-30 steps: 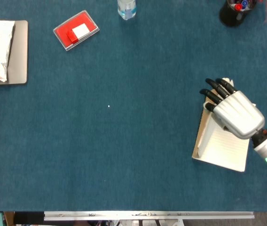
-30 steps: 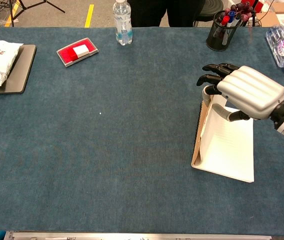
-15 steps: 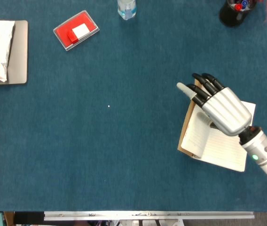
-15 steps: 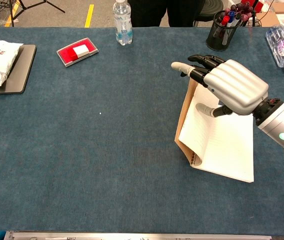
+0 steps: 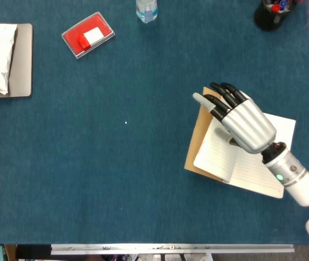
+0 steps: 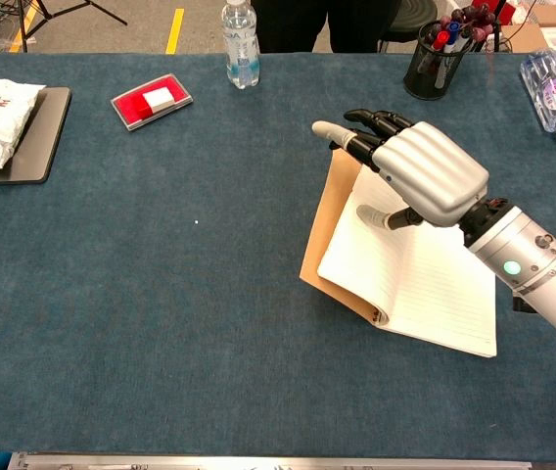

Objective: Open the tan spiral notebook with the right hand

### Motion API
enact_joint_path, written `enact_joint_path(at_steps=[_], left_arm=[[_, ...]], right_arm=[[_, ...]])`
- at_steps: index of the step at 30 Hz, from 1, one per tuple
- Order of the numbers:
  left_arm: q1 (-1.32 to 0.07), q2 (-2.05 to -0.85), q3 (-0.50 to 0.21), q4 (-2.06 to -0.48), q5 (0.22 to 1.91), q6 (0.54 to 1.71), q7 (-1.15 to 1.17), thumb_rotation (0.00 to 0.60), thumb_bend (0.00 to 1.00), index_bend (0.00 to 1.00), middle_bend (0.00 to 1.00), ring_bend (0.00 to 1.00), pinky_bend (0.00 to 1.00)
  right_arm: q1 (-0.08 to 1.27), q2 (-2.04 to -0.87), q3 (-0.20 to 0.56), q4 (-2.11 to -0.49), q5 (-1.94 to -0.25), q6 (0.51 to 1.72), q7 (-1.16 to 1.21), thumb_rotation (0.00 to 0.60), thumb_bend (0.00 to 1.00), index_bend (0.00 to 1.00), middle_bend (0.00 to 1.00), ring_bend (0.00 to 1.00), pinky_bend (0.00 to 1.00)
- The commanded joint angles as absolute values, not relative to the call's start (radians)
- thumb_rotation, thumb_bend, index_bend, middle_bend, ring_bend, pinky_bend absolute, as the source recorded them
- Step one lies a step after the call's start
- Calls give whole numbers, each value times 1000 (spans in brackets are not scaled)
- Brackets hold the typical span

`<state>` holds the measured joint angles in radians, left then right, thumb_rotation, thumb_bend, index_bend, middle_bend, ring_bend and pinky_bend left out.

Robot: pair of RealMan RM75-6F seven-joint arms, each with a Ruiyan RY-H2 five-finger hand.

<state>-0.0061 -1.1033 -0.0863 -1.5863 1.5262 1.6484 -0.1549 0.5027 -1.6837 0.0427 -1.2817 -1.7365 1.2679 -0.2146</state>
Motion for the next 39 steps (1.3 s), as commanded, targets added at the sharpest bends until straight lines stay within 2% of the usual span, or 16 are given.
enact_joint_path(at_steps=[1,13,27,39], left_arm=[[-6,-1103,-87,-1587,1526,1650,-156,600,280,457,396,311,501],[-3,-1098,-89,-1587,1525,1655,-164,600,280,457,396,311,501],[-1,-1097,-88,-1587,1525,1656,-164,600,280,457,396,312,501],[-2,-1096,-88,-1588,1523,1653,-162,600,280,460,396,311,501]], right_arm=[[517,-1732,51,-1228,-1734,1278,-184,600,235,7,263,89,157],[553,-1822,60,-1138,-1709,1258,-153,600,234,7,264,90,157],[564,-1831,66,-1139,-1644,1209,-172,600,228,7,264,90,157],[566,-1845,66,-1119,-1622,1207,-181,600,171,7,264,90,157]])
